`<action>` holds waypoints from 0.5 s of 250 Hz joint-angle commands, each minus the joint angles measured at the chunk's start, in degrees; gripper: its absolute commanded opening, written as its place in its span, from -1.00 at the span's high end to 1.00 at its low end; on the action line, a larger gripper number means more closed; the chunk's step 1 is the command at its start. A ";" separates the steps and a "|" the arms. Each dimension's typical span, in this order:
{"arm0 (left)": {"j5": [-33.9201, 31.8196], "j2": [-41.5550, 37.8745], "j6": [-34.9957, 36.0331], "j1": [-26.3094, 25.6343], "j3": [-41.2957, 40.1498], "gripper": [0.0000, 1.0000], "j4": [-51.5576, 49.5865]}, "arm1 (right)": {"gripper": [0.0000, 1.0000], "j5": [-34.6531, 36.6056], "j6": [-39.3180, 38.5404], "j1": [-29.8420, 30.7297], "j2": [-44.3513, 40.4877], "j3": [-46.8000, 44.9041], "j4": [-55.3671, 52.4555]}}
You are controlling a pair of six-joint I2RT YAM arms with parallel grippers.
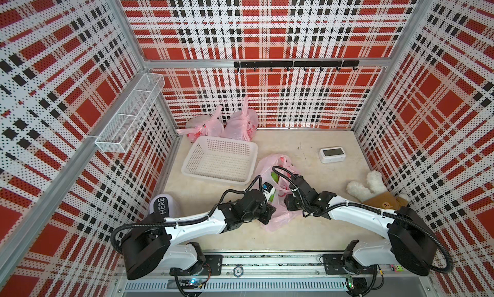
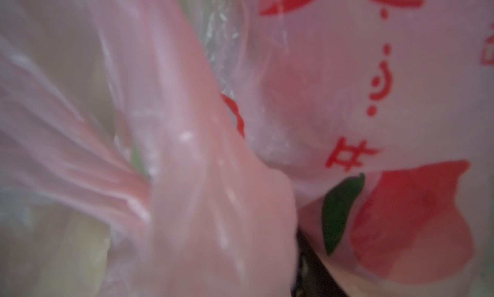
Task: Untie the knot of a plastic bag & take out the apple
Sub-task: Untie the plastic bag at the center of the board.
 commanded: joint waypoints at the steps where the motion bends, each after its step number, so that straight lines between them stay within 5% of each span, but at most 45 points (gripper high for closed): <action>1: 1.64 -1.14 -2.30 1.78 2.49 0.69 2.03 | 0.46 2.75 0.18 0.20 -0.32 -1.87 2.12; 26: 1.64 1.00 -3.05 3.62 4.43 0.73 2.48 | 0.75 2.58 -0.23 0.23 -0.54 -3.55 4.00; 82: 1.09 8.71 -4.74 4.98 8.65 0.76 3.62 | 1.00 1.54 -0.51 0.23 -0.44 -6.20 7.04; 125: -4.39 11.09 -7.53 5.82 8.97 0.43 2.39 | 1.00 1.09 -1.14 0.16 -2.13 -8.85 9.36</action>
